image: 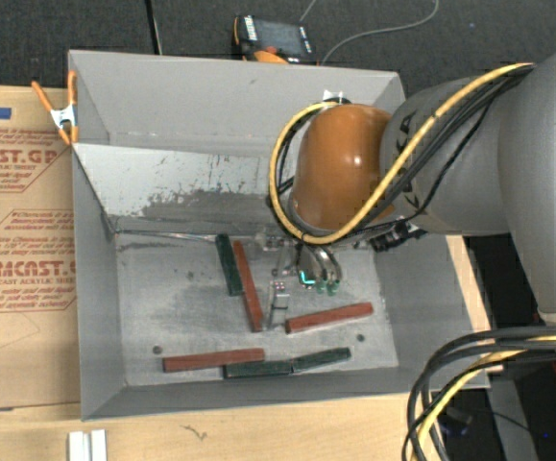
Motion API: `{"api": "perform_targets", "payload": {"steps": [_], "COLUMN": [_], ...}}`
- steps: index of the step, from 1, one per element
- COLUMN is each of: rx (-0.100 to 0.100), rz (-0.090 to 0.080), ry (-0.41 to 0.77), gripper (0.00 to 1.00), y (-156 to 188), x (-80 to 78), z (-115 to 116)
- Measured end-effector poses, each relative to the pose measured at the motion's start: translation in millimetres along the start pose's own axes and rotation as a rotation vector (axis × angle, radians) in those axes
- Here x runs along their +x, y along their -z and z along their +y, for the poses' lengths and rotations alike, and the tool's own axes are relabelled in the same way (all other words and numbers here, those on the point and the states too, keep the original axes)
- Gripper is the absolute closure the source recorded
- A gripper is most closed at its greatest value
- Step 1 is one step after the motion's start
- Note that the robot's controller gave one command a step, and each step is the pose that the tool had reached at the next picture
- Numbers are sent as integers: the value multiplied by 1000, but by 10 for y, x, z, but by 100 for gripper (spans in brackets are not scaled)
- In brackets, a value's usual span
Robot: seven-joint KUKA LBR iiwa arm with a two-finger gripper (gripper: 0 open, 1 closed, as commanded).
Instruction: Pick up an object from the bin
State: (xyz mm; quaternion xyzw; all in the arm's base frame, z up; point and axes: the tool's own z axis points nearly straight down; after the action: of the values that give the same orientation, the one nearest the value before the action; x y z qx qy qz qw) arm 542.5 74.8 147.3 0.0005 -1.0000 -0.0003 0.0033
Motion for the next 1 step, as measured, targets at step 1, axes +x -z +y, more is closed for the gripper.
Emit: {"api": "perform_targets", "payload": {"steps": [1], "rx": [4], "rz": [3], "ry": [-32], "gripper": [0], "y": [-656], "x": [336], "z": [-714]}}
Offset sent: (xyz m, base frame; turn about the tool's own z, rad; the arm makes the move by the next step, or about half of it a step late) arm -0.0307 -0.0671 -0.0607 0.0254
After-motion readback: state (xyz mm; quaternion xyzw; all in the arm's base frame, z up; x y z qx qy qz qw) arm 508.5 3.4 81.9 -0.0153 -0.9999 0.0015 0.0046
